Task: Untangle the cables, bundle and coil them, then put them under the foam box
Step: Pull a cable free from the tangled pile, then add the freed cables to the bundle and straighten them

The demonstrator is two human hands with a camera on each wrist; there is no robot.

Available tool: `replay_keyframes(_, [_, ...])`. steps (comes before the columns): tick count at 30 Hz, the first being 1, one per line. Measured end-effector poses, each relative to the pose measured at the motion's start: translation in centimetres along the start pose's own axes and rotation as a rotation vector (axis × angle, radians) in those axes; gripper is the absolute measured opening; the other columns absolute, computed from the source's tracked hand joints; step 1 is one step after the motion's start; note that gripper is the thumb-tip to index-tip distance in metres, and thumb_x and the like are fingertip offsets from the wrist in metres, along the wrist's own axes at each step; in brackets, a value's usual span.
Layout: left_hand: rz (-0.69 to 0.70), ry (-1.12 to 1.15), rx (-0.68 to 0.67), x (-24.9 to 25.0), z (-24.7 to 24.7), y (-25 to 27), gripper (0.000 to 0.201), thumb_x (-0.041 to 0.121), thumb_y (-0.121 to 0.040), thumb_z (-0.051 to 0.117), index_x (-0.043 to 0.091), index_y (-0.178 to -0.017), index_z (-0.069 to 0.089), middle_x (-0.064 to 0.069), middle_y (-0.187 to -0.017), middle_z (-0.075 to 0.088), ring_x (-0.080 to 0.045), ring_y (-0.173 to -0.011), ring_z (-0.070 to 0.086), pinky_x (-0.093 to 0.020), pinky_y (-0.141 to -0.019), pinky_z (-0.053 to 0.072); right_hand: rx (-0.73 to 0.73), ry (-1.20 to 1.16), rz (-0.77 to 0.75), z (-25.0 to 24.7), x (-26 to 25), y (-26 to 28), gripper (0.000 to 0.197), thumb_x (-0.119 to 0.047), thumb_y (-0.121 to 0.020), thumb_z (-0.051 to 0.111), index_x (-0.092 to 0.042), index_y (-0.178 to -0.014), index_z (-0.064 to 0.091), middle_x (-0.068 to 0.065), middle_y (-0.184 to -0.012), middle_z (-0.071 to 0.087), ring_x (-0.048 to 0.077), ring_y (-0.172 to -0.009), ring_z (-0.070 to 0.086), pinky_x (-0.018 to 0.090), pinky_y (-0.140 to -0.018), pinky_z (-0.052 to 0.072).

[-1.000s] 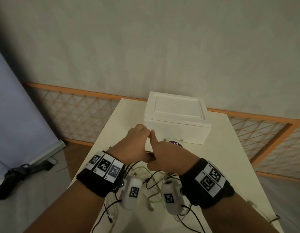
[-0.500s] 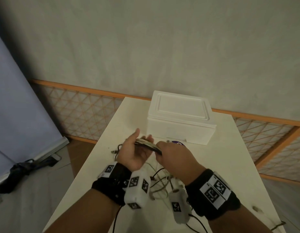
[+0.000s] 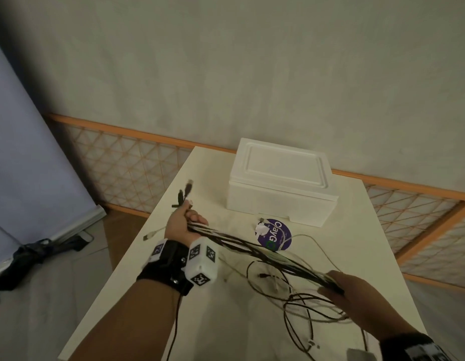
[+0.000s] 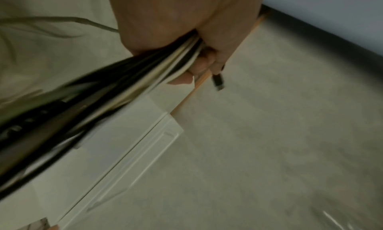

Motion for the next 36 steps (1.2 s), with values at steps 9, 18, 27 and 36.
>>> replay_keyframes(9, [0.051,-0.248,-0.039,-3.3,0.2,1.6,0.047,0.035,-0.092,0.059,0.019,-0.055,0.034,0.006,-0.041,0.025,-0.01,-0.032,0.023,-0.021,-0.04,0.023,-0.378,0.24,0.134,1.3,2.5,-0.3,0.157,-0.096,-0.012,0.035,-0.027,-0.15,0.007,-0.003,-0.151,0.026,0.019,-0.137,0.027,0.04,-0.113,0.026])
replay_keyframes(18, [0.298,-0.747,-0.389,-7.7,4.7,7.7,0.051,0.034,-0.094,0.056,0.021,-0.044,0.054,0.004,-0.054,0.05,-0.013,-0.057,0.048,-0.03,-0.07,0.039,0.166,-0.104,-0.3,2.2,-14.8,-6.1,0.077,-0.031,-0.085,0.055,-0.019,-0.146,0.01,0.004,-0.106,0.065,0.023,-0.094,0.064,0.038,-0.077,0.052])
replay_keyframes(27, [0.392,-0.928,-0.325,-6.5,2.0,7.4,0.043,0.04,-0.081,0.071,0.02,-0.047,0.053,-0.001,-0.046,0.046,-0.021,-0.057,0.047,-0.039,-0.071,0.042,-0.148,-0.212,-0.305,4.8,-12.3,-5.2,0.095,-0.066,-0.069,0.066,-0.035,-0.144,0.016,-0.007,-0.13,0.055,0.011,-0.114,0.056,0.032,-0.096,0.047])
replay_keyframes(36, [0.448,-1.289,-0.562,-8.3,3.4,8.8,0.021,0.01,-0.087,0.061,0.018,-0.068,0.067,0.003,-0.057,0.062,-0.009,-0.052,0.056,-0.026,-0.056,0.046,0.468,-0.71,-0.533,-6.5,-15.9,-2.7,0.061,-0.063,-0.087,0.034,-0.029,-0.137,0.046,-0.02,-0.138,0.046,-0.007,-0.127,0.04,0.013,-0.104,0.033])
Point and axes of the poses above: each hand's wrist, its own y-axis away from the middle knuckle, its own z-axis out of the palm, x = y × z, the point moved 5 cm from there along -y, towards the middle knuckle
